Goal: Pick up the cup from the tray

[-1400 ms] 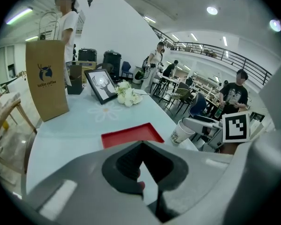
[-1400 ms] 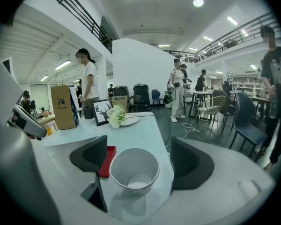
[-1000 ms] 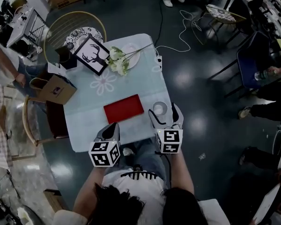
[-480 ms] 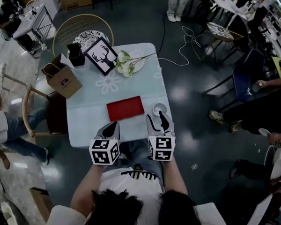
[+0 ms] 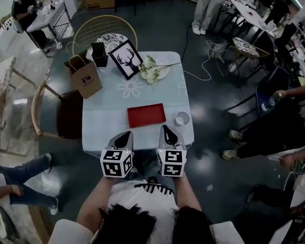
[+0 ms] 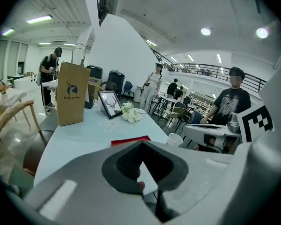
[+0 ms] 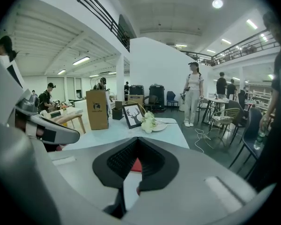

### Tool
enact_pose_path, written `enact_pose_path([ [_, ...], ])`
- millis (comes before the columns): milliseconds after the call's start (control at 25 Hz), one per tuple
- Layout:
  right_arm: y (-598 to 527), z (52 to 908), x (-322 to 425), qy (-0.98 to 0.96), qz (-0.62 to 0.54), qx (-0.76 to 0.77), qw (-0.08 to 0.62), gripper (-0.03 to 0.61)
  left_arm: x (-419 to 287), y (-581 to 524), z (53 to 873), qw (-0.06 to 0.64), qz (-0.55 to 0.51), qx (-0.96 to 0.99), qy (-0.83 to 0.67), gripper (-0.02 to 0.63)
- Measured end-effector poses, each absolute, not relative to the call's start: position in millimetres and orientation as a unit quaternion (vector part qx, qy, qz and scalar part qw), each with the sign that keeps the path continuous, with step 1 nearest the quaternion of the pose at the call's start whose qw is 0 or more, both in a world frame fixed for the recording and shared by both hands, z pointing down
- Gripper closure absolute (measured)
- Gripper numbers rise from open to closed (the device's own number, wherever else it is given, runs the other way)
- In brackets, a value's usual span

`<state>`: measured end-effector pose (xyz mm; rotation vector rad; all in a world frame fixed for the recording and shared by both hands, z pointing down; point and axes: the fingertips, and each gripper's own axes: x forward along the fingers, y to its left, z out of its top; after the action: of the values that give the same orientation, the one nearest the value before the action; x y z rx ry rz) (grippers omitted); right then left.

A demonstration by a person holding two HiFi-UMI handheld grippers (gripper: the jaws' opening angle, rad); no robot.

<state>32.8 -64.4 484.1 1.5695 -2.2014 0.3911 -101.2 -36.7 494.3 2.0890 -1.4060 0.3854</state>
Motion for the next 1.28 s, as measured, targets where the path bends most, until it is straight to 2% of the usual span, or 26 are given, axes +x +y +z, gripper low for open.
enact_pose_path([
  [600,-42,477,-20,-0.813,0.135,0.523,0.216,0.554,-125,-20,485,0.28,0.123,0.781,-0.544,0.614],
  [1280,-32,480,-30,-0.82,0.15,0.51,0.212,0.554,-130,-11,490,0.284,0.131,0.774,-0.551,0.614],
])
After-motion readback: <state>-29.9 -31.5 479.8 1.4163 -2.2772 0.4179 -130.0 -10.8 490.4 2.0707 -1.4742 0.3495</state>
